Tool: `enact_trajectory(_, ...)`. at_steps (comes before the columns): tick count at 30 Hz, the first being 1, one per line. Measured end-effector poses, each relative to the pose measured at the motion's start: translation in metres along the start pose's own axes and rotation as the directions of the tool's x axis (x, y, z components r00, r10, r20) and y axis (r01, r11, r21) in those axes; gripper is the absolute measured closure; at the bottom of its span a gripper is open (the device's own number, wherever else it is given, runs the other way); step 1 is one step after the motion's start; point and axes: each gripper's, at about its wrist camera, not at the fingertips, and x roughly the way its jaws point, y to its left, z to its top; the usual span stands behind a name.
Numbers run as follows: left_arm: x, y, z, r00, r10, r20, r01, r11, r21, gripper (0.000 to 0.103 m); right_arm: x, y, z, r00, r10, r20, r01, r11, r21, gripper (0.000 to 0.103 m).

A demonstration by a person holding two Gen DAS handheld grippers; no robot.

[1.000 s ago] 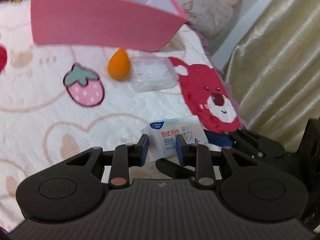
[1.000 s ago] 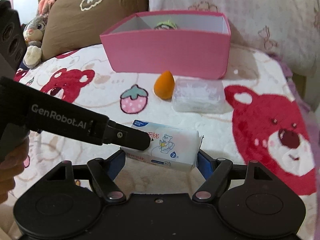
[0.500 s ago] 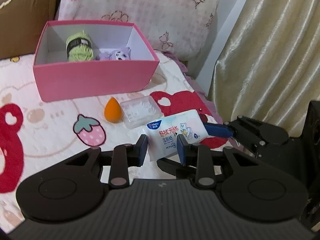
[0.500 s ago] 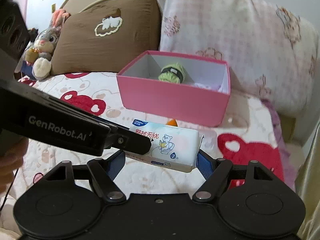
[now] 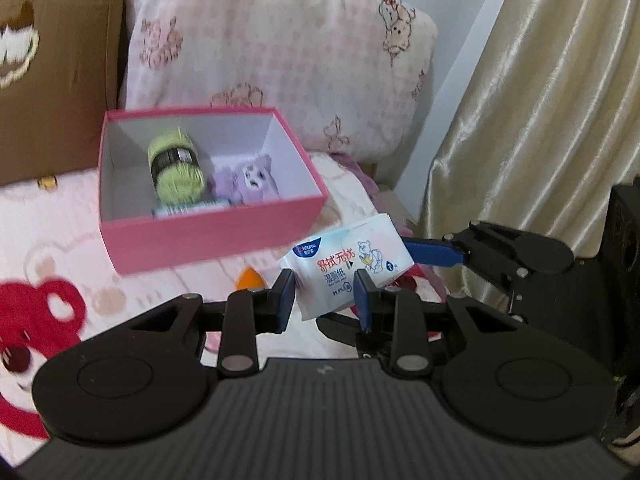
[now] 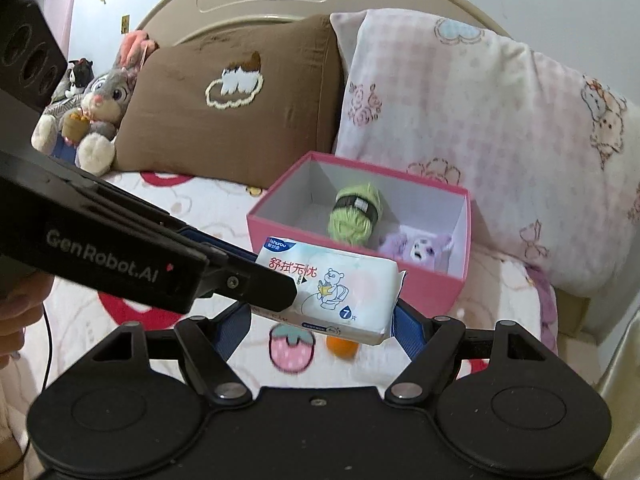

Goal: Organize objects
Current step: 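Lift the tissue packet with the right tool and carry it into the pink box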

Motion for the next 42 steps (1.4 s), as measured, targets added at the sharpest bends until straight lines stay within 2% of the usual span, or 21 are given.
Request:
enact_trajectory(4, 0.004, 0.010, 0.029, 0.999, 0.032, -0.012, -0.032, 0.999, 0.008, 0.074, 0.016, -0.006, 0.027, 1.000, 0.009, -0.006, -0.009, 1.000, -0.027, 0.023)
enact_trajectory(11, 0.026, 0.039, 0.071, 0.996, 0.083, -0.020, -0.083, 0.996, -0.013, 0.074, 0.058, -0.032, 0.066, 0.997, 0.067, -0.029, -0.066, 0.997, 0.035, 0.023)
enact_trajectory(14, 0.034, 0.050, 0.084, 0.994, 0.107, -0.029, -0.109, 0.993, -0.045, 0.074, 0.077, -0.040, 0.081, 0.994, 0.101, -0.043, -0.097, 0.992, 0.084, 0.023)
enact_trajectory(20, 0.055, 0.077, 0.101, 0.990, 0.130, -0.063, -0.135, 0.986, -0.093, 0.074, 0.110, -0.043, 0.098, 0.990, 0.116, -0.086, -0.109, 0.991, 0.074, 0.023)
enact_trajectory(25, 0.092, 0.103, 0.106, 0.985, 0.125, -0.120, -0.142, 0.979, -0.146, 0.074, 0.152, -0.062, 0.096, 0.975, 0.165, -0.151, -0.142, 0.978, 0.152, 0.023)
enact_trajectory(29, 0.124, 0.118, 0.107, 0.977, 0.146, -0.159, -0.170, 0.974, -0.153, 0.074, 0.188, -0.073, 0.086, 0.965, 0.189, -0.182, -0.146, 0.964, 0.224, 0.023)
enact_trajectory(33, 0.150, 0.134, 0.105, 0.967, 0.158, -0.198, -0.193, 0.966, -0.171, 0.074, 0.215, -0.076, 0.077, 0.959, 0.192, -0.207, -0.136, 0.957, 0.257, 0.023)
enact_trajectory(42, 0.192, 0.169, 0.089, 0.954, 0.130, -0.269, -0.202, 0.945, -0.258, 0.075, 0.259, -0.083, 0.059, 0.931, 0.242, -0.274, -0.153, 0.938, 0.311, 0.024)
